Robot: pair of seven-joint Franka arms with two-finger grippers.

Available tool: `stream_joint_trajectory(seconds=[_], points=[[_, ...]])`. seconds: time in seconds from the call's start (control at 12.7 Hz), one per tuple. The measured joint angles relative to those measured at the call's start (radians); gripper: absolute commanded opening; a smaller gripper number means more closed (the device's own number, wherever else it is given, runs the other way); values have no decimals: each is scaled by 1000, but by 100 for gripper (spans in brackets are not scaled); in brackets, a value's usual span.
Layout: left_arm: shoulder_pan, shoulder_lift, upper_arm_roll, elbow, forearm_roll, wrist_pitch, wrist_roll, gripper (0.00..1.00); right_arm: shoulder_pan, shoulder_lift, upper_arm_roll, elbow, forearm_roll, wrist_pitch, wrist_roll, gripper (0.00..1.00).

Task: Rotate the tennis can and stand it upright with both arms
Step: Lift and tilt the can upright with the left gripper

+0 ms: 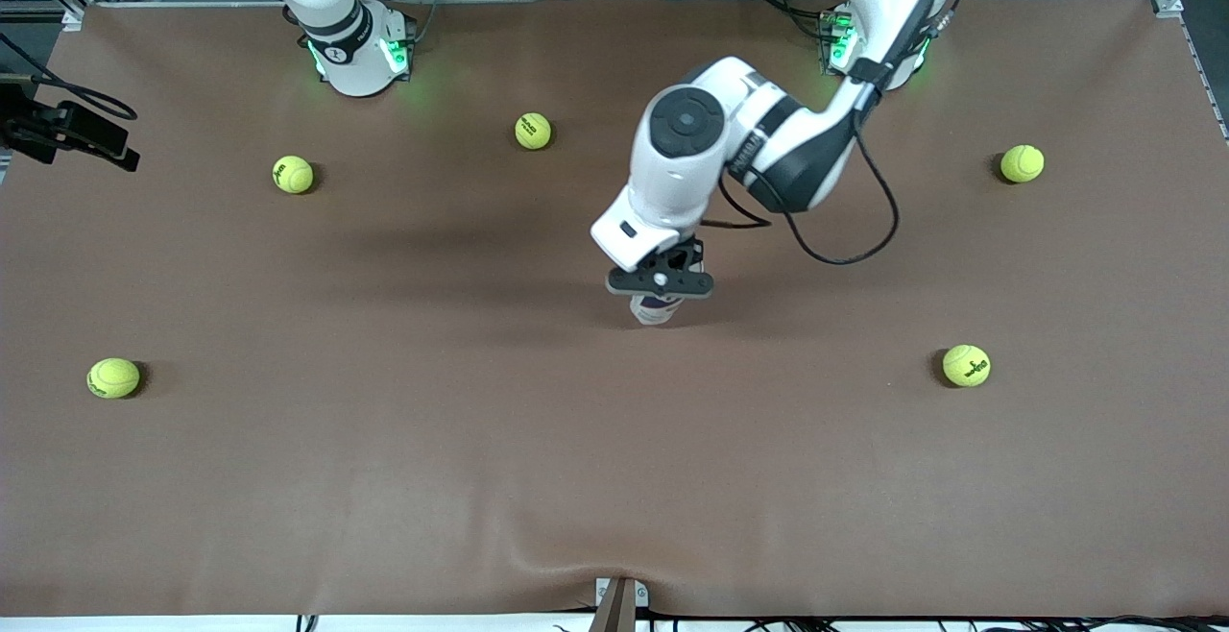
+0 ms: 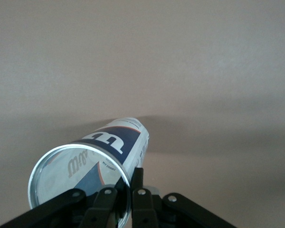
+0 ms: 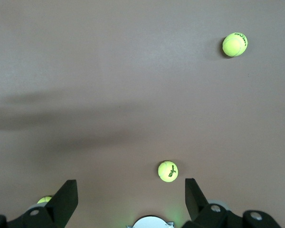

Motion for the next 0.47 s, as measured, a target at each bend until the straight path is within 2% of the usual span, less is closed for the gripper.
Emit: stream_joint_trajectory(seconds=[0.16,0.24,0.32,0.39,0.47], points=[[-32,15,6,-3,29,-10,-33,0,1,3,1,0,0,0,0,100],[-42,30,8,-2,42,-10,-45,7,1,3,1,0,0,0,0,100],[-48,46,8,3,47,-9,-50,48,1,3,1,0,0,0,0,100],[-52,61,9,11,47,-6,-51,99,1,3,1,0,0,0,0,100],[-54,70,10,22,49,-5,-51,100,2,3,1,0,0,0,0,100]])
